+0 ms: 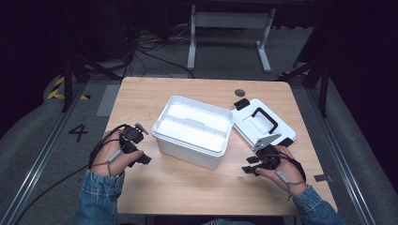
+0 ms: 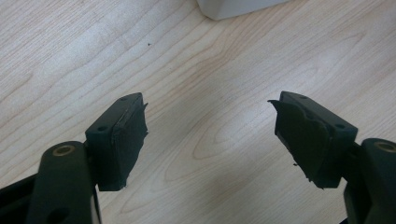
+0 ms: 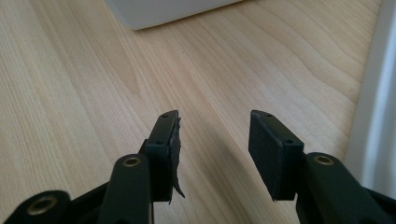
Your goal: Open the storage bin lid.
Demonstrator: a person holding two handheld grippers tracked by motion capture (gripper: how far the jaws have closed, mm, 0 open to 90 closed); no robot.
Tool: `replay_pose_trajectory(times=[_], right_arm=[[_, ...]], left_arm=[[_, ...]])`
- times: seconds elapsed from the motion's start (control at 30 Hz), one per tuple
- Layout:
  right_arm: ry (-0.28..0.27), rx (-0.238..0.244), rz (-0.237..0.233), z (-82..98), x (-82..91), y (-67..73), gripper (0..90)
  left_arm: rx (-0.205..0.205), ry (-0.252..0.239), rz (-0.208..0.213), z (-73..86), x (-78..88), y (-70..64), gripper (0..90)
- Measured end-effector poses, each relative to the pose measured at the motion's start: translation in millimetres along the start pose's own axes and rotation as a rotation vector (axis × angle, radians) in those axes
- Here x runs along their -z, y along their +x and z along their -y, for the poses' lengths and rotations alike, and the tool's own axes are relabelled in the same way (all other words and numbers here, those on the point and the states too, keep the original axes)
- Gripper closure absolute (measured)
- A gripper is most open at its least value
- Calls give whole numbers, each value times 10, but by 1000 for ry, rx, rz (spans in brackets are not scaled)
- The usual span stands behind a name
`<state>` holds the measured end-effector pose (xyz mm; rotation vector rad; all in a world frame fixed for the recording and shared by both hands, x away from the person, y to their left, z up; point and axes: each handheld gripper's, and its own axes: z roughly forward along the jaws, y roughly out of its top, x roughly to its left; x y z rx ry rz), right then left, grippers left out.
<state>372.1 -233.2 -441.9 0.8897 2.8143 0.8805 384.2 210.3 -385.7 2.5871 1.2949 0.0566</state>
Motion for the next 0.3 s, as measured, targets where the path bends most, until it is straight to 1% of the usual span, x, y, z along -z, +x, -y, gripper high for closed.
replay_pose_trajectory(times=[0.2, 0.23, 0.27, 0.3], right_arm=[[15, 3, -2, 5, -36, 23, 537], [17, 11, 0, 7, -43, 25, 535], [20, 6, 3, 6, -48, 35, 534], [20, 9, 2, 5, -50, 37, 532]], left_arm=[[0, 4, 1, 0, -4, 2, 250], [13, 2, 6, 1, -9, -6, 248], [15, 0, 7, 0, -9, -4, 246], [25, -7, 22, 1, -10, 0, 244]])
